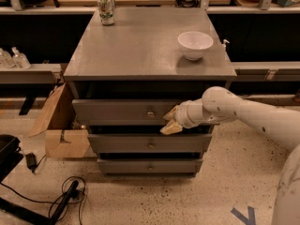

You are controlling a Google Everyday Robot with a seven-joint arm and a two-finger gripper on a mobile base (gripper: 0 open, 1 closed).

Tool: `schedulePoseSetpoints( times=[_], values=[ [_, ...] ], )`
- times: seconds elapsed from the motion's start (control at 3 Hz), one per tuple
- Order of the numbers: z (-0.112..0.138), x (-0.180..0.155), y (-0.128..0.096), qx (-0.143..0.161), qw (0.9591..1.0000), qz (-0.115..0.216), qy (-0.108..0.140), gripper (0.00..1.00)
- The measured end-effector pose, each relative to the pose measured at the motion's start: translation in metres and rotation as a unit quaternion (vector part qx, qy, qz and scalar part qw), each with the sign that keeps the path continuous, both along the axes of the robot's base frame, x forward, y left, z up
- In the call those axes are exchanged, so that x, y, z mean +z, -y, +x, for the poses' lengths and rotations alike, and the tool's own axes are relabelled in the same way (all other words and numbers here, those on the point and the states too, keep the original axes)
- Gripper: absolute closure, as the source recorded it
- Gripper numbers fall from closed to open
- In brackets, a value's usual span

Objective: Close top drawer

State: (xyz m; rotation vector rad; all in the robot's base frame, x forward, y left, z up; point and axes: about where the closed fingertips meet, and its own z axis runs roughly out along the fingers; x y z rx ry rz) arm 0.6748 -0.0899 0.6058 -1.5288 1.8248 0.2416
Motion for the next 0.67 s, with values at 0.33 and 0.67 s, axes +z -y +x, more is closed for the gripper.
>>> schedulePoseSetpoints(
  times=[0.33,0.67],
  values=[
    [-0.0037,-0.0010,-0.0014,0.001,1.0000,0.000,-0.001,0.00],
    [-0.0062,-0.0010,-0.0014,0.001,1.0000,0.000,-0.001,0.00]
  ],
)
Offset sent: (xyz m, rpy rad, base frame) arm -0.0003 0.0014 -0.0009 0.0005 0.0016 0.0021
